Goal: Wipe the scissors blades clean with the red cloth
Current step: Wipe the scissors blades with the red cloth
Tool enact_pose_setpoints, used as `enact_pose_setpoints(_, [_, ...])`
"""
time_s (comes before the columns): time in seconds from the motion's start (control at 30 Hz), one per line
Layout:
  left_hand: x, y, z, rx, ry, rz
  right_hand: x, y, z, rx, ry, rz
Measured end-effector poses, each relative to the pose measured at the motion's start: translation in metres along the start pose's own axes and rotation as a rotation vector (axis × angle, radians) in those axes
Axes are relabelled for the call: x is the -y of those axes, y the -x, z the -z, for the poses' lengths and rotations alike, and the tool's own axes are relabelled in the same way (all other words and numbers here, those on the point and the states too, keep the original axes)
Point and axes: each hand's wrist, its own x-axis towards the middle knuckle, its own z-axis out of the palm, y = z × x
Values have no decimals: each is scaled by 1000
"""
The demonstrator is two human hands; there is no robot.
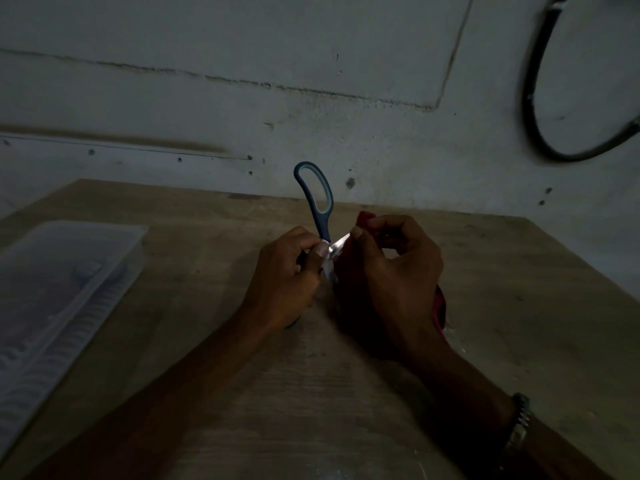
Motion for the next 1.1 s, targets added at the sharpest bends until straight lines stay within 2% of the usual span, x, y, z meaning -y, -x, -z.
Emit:
enact_pose_setpoints(0.1, [3, -1, 0, -17, -22, 48, -5, -7, 9, -5, -22, -11])
enact_pose_setpoints(0.33, [-1, 0, 1, -9, 38, 91, -2, 11, -3, 287, 22, 16])
enact_pose_setpoints(0.47, [-1, 0, 3, 22, 88, 78, -4, 9, -4, 231, 53, 41])
enact_pose_setpoints(0.63, [0, 0, 3, 34, 147, 118, -15, -6, -1, 137, -19, -19])
enact_pose_setpoints(0.83, [0, 1, 4, 38, 106, 114, -14, 4, 2, 309, 21, -37])
enact_pose_setpoints(0.9, [1, 1, 4, 33, 93, 126, -12, 6, 1, 318, 21, -45])
enact_pose_setpoints(1.1, [2, 3, 3, 31, 105, 87, -11, -8, 1, 151, 69, -5])
